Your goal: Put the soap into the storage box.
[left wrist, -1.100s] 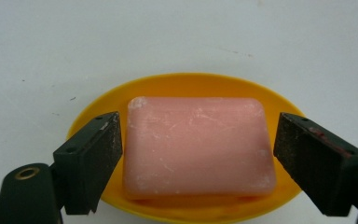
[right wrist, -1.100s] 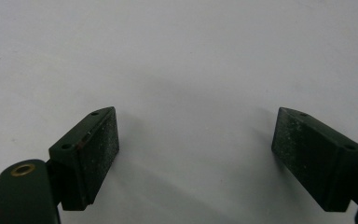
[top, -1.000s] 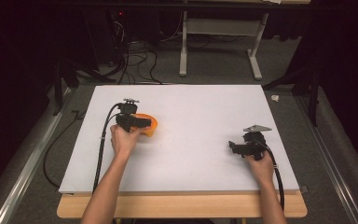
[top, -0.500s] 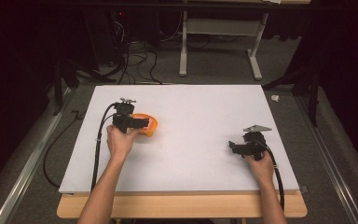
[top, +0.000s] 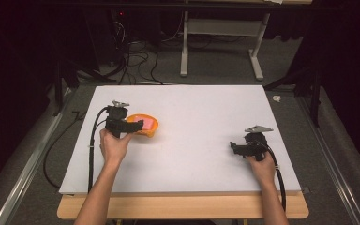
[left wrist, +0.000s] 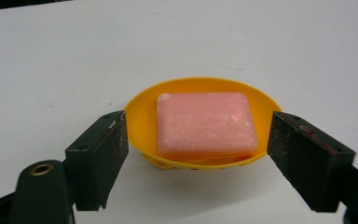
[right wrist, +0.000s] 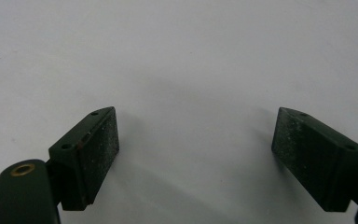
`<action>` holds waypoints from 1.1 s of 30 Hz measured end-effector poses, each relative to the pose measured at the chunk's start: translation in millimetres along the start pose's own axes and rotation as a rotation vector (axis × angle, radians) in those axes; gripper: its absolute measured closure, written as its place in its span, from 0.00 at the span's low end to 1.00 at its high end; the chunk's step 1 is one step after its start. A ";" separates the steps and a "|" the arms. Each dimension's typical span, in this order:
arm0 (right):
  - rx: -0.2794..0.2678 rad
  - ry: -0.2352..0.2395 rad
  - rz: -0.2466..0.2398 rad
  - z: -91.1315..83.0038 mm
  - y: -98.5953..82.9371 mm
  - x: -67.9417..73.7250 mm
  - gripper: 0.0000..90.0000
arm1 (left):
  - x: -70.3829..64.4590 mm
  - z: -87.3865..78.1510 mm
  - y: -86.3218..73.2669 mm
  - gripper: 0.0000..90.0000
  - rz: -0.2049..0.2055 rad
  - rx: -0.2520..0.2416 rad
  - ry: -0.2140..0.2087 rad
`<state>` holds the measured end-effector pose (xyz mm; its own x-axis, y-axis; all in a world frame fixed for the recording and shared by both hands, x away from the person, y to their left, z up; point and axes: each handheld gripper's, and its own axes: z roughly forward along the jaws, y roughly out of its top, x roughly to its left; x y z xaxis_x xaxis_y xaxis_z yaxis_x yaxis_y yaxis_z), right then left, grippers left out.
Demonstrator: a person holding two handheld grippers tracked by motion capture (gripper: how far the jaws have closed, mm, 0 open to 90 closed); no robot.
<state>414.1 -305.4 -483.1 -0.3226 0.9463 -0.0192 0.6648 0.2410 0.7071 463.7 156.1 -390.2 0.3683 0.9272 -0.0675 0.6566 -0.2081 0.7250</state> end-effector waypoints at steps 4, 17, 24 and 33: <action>0.000 0.000 0.000 0.0 0.0 0.0 0.17 | 1.4 -6.1 -3.8 0.24 0.000 -0.014 -0.002; 0.000 0.000 0.000 0.0 0.0 0.1 0.17 | 7.1 -23.7 -15.6 0.24 -0.017 -0.048 -0.001; 0.000 0.000 0.000 0.0 0.0 0.1 0.17 | 7.5 -32.2 -22.9 0.24 -0.018 -0.062 -0.004; 0.000 -0.001 0.000 0.0 0.0 0.1 0.17 | 8.1 -40.1 -29.1 0.24 -0.024 -0.083 -0.011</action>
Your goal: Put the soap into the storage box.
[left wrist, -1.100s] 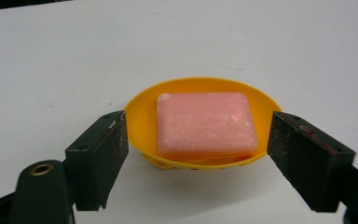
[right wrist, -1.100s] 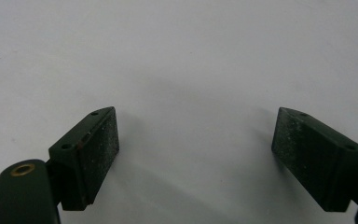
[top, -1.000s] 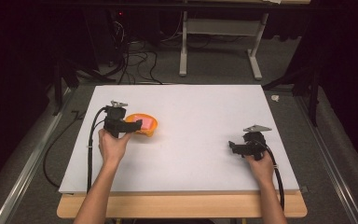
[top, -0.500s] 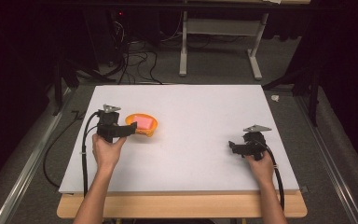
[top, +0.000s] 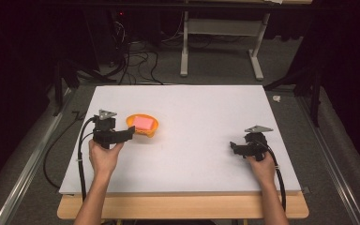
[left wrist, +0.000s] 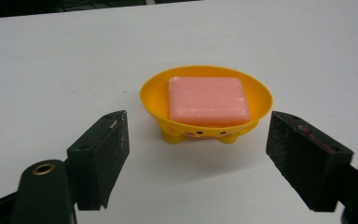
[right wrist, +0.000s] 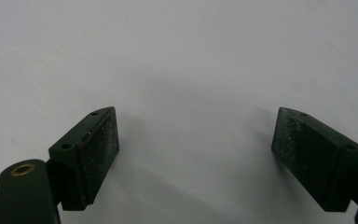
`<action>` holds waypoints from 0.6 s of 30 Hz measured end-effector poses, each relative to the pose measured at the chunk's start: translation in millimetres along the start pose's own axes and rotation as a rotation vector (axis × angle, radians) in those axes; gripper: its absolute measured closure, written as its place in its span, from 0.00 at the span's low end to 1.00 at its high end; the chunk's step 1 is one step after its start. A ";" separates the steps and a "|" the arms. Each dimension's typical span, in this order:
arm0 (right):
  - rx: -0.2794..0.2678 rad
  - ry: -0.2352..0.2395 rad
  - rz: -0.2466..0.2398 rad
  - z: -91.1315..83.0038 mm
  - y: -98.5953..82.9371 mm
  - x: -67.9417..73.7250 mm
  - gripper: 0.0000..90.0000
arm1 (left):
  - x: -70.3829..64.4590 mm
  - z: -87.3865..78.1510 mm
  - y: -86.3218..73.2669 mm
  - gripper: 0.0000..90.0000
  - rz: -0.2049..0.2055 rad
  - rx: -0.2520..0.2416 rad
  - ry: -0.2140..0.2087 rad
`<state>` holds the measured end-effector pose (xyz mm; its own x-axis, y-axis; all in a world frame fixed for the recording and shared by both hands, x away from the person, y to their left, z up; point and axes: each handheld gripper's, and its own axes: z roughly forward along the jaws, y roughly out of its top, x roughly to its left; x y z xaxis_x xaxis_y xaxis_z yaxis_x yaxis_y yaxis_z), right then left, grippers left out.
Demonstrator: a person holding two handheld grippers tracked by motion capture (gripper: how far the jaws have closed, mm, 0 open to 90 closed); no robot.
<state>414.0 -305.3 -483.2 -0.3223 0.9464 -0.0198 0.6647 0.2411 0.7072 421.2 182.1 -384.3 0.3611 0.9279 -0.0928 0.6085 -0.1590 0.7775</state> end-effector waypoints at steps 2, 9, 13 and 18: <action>0.000 0.000 0.000 0.0 0.0 0.0 0.17 | 0.3 -2.8 -2.3 0.24 0.002 -0.002 -0.004; 0.000 0.000 -0.001 0.0 0.0 0.0 0.17 | -1.3 -9.0 -9.6 0.24 0.004 -0.014 -0.008; 0.000 0.000 -0.001 0.0 0.0 0.0 0.17 | -1.6 -11.2 -14.2 0.24 0.003 -0.018 -0.020; 0.000 0.000 -0.001 0.0 0.0 0.0 0.17 | -1.4 -14.0 -17.5 0.25 0.000 -0.026 -0.034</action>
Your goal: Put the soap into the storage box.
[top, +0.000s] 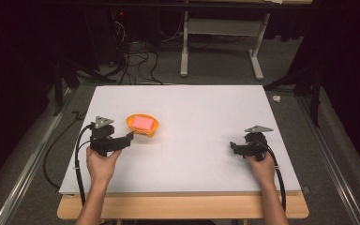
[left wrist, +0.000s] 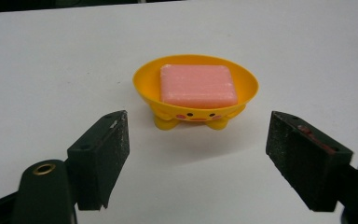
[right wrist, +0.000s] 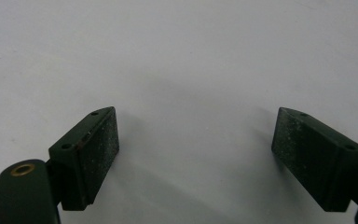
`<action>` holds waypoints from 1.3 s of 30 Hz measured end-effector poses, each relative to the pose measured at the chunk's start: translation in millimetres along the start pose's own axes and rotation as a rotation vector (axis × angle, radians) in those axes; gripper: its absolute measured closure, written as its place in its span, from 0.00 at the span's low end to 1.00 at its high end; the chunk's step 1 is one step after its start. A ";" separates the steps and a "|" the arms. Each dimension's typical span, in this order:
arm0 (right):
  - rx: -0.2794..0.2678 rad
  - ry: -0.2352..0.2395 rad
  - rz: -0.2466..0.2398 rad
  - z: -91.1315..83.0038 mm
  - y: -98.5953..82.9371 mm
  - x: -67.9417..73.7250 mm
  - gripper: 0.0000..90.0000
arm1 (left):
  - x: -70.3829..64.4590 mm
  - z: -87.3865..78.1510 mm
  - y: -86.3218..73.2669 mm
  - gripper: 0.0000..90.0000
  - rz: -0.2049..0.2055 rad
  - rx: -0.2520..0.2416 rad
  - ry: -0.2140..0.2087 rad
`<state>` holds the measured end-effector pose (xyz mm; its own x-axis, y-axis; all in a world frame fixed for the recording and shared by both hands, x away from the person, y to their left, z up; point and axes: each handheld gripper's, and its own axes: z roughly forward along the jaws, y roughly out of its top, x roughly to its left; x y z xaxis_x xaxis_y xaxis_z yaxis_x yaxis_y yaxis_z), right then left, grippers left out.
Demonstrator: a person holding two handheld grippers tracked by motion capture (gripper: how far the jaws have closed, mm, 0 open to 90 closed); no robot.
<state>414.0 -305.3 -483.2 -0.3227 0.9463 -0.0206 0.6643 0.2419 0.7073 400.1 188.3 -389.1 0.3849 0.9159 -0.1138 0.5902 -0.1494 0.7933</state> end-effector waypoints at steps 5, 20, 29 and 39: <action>0.000 0.000 0.001 0.0 0.0 0.0 0.17 | -1.7 -1.1 -3.2 0.25 0.012 -0.005 -0.006; 0.000 0.000 0.000 0.0 0.0 0.0 0.17 | -0.6 5.3 -19.8 0.25 0.011 0.015 -0.019; 0.000 0.000 0.000 0.0 0.0 0.0 0.17 | 2.7 9.5 -26.2 0.25 0.006 0.020 -0.017; 0.000 0.000 0.001 0.0 0.0 0.0 0.17 | 8.9 14.3 -33.9 0.26 0.002 0.036 -0.009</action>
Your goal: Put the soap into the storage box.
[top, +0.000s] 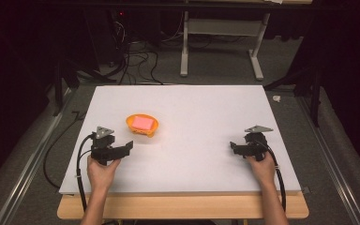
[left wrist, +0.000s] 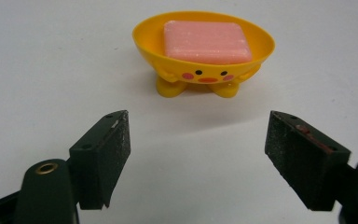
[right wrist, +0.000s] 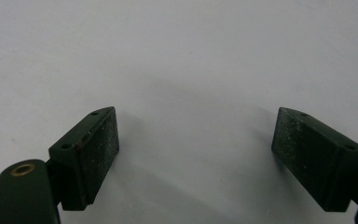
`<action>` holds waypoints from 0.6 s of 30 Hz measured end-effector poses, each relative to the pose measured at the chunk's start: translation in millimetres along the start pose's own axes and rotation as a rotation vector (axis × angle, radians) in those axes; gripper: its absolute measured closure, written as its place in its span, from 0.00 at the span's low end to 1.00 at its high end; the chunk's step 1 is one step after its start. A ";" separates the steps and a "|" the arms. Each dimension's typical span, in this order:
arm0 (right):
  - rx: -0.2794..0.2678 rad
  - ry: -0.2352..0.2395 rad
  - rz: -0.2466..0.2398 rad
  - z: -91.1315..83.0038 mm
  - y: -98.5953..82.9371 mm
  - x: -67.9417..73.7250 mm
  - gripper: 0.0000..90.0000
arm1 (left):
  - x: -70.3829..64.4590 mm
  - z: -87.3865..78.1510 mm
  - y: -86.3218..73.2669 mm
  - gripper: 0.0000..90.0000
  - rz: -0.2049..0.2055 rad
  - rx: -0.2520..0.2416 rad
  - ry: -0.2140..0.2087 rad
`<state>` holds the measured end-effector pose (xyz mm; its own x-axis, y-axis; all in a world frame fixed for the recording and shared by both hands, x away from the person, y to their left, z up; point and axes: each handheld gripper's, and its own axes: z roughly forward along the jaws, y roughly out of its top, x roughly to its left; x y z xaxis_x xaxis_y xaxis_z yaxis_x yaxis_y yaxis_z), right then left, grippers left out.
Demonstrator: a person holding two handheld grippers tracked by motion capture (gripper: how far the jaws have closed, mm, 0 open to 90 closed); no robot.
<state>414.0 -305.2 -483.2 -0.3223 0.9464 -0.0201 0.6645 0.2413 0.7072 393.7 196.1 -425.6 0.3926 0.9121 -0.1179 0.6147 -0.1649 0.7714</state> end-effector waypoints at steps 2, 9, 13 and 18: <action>0.000 0.000 -0.001 0.0 0.0 0.0 0.17 | 0.3 1.7 -0.6 0.26 0.009 0.014 0.004; 0.000 0.000 -0.001 0.0 0.0 0.0 0.17 | 3.2 7.0 -5.3 0.26 0.005 0.030 0.006; 0.000 0.000 0.000 0.0 0.0 0.0 0.17 | 7.2 11.0 -9.3 0.26 -0.003 0.047 0.014; 0.000 0.000 0.000 0.0 0.0 0.0 0.17 | 9.9 15.4 -13.2 0.25 -0.008 0.073 0.014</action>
<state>414.0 -305.3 -483.2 -0.3225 0.9463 -0.0203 0.6644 0.2416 0.7072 400.0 201.5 -446.5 0.3783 0.9185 -0.1153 0.6661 -0.1836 0.7229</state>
